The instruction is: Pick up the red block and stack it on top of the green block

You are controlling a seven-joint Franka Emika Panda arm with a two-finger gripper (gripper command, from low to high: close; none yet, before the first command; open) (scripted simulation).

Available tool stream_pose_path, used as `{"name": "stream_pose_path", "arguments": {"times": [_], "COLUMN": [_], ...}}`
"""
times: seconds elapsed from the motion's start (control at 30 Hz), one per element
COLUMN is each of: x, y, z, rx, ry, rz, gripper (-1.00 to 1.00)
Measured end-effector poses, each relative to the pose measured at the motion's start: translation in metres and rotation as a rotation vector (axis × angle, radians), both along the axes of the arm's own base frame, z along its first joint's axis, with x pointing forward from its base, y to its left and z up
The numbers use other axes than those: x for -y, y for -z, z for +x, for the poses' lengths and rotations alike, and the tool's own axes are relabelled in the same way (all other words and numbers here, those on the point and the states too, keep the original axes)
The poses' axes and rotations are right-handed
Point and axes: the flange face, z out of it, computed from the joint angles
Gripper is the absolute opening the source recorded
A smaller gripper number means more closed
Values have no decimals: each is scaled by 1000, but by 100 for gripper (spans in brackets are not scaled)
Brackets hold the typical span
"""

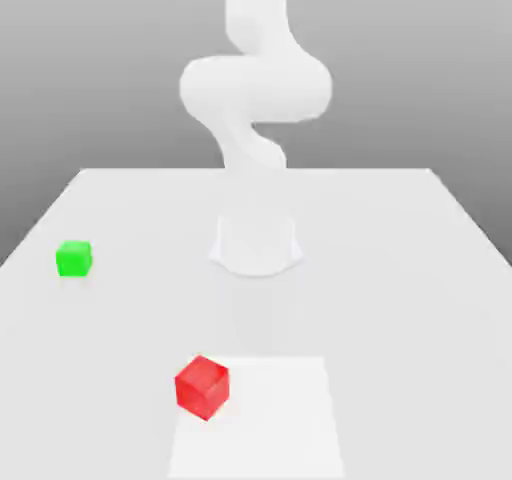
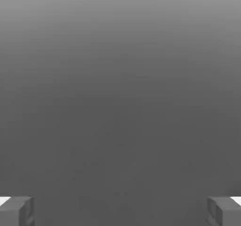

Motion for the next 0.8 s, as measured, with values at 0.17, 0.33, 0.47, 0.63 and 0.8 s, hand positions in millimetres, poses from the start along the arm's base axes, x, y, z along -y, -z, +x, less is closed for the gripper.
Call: {"name": "stream_pose_path", "arguments": {"times": [0.17, 0.33, 0.47, 0.63, 0.8], "x": [19, 36, 49, 62, 62], "y": [119, 235, 326, 430, 490], "z": [52, 67, 57, 19, 9], "rx": [-184, -356, -492, -660, -697], "ry": [111, 227, 326, 460, 486], "rz": [67, 120, 154, 186, 190], "gripper": [0, 0, 0, 0, 0]}}
